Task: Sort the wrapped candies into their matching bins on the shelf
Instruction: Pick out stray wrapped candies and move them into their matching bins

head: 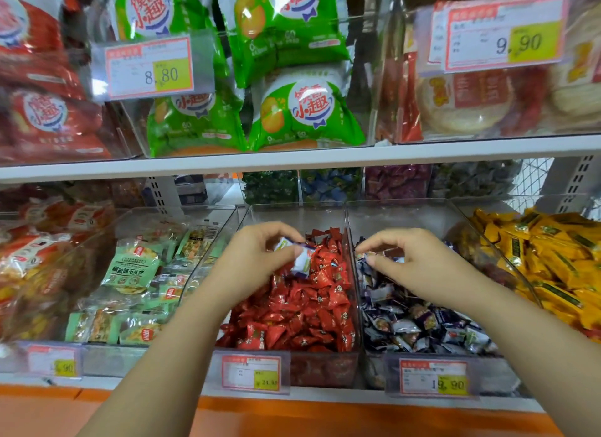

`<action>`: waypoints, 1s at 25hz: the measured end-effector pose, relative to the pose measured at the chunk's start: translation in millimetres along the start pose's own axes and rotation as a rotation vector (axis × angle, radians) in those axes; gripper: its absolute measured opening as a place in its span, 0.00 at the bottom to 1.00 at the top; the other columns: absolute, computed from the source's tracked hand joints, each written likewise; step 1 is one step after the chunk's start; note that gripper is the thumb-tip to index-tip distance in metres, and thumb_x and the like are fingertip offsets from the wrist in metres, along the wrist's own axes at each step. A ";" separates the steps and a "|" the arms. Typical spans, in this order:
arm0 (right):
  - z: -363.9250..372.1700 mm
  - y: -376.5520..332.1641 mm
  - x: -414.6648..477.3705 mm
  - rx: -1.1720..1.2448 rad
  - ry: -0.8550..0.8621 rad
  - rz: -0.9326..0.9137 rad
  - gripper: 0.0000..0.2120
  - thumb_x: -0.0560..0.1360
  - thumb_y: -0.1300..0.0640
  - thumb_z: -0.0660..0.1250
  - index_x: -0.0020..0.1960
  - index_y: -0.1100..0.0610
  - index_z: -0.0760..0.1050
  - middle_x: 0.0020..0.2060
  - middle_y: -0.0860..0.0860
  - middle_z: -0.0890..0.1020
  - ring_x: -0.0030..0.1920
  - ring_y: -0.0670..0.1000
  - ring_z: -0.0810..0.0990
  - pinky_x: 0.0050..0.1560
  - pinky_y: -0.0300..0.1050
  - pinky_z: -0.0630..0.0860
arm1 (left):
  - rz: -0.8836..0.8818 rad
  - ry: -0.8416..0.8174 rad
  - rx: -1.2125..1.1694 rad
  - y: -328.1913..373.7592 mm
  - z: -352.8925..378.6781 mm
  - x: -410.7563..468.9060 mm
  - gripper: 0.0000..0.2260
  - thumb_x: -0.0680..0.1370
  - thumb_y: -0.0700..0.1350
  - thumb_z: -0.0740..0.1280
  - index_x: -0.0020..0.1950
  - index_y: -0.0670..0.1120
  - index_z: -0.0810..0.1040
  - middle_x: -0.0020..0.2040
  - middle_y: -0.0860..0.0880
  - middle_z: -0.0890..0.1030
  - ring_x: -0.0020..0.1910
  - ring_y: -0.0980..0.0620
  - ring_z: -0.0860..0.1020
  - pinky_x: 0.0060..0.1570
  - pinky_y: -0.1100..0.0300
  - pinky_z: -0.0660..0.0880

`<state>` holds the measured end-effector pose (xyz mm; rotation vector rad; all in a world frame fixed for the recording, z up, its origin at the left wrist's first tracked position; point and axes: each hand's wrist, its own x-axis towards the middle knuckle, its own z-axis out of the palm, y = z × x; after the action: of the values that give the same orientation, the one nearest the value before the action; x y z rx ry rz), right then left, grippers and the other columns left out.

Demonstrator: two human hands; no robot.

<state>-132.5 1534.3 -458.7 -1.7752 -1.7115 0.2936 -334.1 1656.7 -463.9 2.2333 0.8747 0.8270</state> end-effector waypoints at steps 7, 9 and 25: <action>-35.0 47.7 -15.8 -0.009 0.290 0.138 0.06 0.75 0.59 0.67 0.45 0.49 0.79 0.40 0.42 0.81 0.42 0.36 0.76 0.44 0.26 0.71 | 0.151 -0.166 0.108 55.4 92.8 44.9 0.02 0.76 0.46 0.68 0.45 0.50 0.80 0.31 0.57 0.74 0.27 0.63 0.68 0.28 0.69 0.62; -39.1 56.4 -20.9 -0.025 0.266 0.154 0.05 0.75 0.59 0.67 0.46 0.51 0.80 0.40 0.43 0.80 0.43 0.39 0.77 0.41 0.25 0.69 | 0.148 -0.242 0.149 62.2 105.8 52.7 0.06 0.76 0.48 0.68 0.51 0.50 0.80 0.39 0.57 0.79 0.33 0.66 0.73 0.36 0.70 0.69; 14.2 26.1 24.9 0.075 -0.063 0.106 0.14 0.79 0.53 0.61 0.63 0.48 0.74 0.57 0.41 0.77 0.57 0.42 0.75 0.49 0.31 0.69 | -0.039 -0.439 0.395 -32.4 55.5 57.0 0.17 0.80 0.49 0.61 0.69 0.54 0.70 0.71 0.52 0.69 0.70 0.53 0.67 0.68 0.59 0.61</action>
<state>-116.3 1563.8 -478.1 -1.8215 -1.6304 0.4584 -272.5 1702.0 -503.0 2.5820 0.9157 0.1289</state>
